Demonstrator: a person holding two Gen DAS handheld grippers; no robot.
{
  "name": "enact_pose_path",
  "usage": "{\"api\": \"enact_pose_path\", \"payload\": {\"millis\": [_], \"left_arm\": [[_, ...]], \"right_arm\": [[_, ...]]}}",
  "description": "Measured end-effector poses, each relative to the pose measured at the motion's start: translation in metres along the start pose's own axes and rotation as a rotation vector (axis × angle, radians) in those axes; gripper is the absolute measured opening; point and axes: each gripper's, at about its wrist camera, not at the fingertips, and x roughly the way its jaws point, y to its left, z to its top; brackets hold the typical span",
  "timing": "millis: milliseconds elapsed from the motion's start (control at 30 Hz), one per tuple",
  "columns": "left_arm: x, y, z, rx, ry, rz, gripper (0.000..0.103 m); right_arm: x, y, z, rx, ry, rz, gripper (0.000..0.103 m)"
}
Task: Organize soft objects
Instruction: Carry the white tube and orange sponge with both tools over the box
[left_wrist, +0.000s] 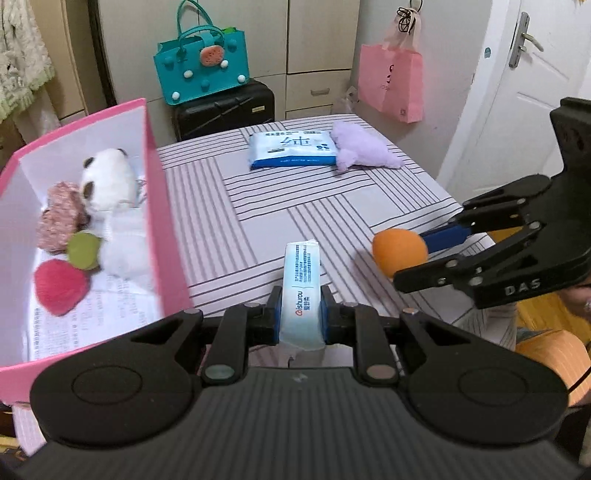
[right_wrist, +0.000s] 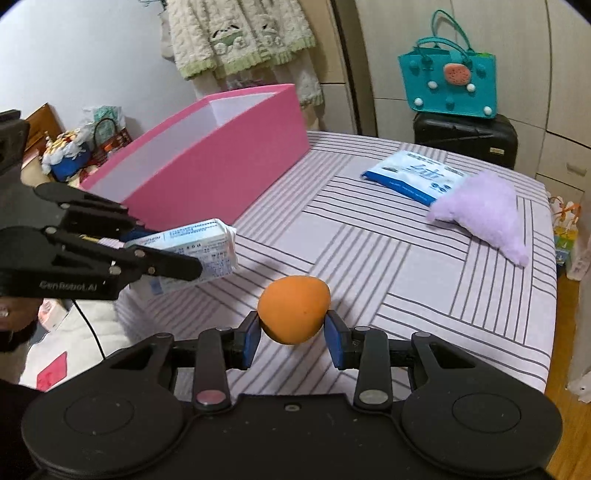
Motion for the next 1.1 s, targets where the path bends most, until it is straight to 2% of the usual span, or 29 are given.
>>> {"api": "enact_pose_path", "payload": {"millis": [133, 333, 400, 533, 800, 1100], "left_arm": [[-0.022, 0.000, -0.004, 0.014, -0.011, -0.003, 0.018], [-0.055, 0.001, -0.008, -0.014, 0.018, -0.135, 0.018], [-0.065, 0.001, -0.007, -0.013, 0.029, -0.152, 0.018], [-0.089, 0.008, -0.004, 0.001, 0.000, -0.128, 0.018], [-0.124, 0.049, 0.002, -0.042, -0.082, -0.045, 0.018], [-0.123, 0.102, 0.025, -0.058, -0.079, 0.078, 0.018]], "right_arm": [[-0.010, 0.015, 0.003, -0.017, 0.008, 0.028, 0.042], [-0.021, 0.045, 0.010, -0.049, 0.029, 0.078, 0.042], [-0.026, 0.056, 0.016, -0.067, 0.035, 0.087, 0.042], [-0.037, 0.075, 0.033, -0.125, 0.021, 0.077, 0.042], [-0.044, 0.101, 0.079, -0.230, -0.037, 0.049, 0.042], [-0.015, 0.123, 0.128, -0.339, -0.088, 0.091, 0.042]]}}
